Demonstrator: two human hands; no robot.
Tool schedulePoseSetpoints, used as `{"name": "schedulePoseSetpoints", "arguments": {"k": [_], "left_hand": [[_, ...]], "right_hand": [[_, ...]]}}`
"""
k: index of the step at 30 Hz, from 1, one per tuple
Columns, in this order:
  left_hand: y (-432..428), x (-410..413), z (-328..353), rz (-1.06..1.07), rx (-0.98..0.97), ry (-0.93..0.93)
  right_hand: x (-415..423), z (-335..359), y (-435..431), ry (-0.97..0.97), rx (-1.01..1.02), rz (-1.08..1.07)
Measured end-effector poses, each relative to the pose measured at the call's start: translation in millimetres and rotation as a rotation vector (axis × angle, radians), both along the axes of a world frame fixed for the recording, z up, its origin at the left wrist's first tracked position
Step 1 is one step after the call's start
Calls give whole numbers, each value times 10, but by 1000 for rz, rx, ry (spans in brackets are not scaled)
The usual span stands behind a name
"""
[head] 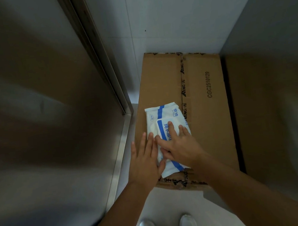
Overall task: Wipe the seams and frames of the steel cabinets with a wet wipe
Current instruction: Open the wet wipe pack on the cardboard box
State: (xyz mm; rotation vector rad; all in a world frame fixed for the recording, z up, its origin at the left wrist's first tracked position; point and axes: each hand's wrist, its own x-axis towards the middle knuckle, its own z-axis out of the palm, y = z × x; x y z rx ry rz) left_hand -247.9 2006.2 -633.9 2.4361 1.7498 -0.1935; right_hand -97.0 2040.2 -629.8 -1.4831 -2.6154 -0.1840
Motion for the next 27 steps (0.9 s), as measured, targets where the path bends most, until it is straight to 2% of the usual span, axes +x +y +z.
{"name": "schedulePoseSetpoints", "arguments": {"k": [6,11,14,19,23,27], "left_hand": [[14,-14,22,-20,18,18],[12,-12,54,-14,-15,21],[21,-12,49,-4,-22,11],[13,-13,26,9,-14,7],[13,-9,37,18,-48,4],[5,-5,29,32,-56,-5]], "right_hand": [[-18,35,30,-17,-8,16],[-11,34,60,-47,70,61],[9,-5,55,-50,36,46],[-99,-48,-34,12,-53,-221],[-310,-13,-64,178,-143,-530],[-427,-51,-77,219,-134,-627]]}}
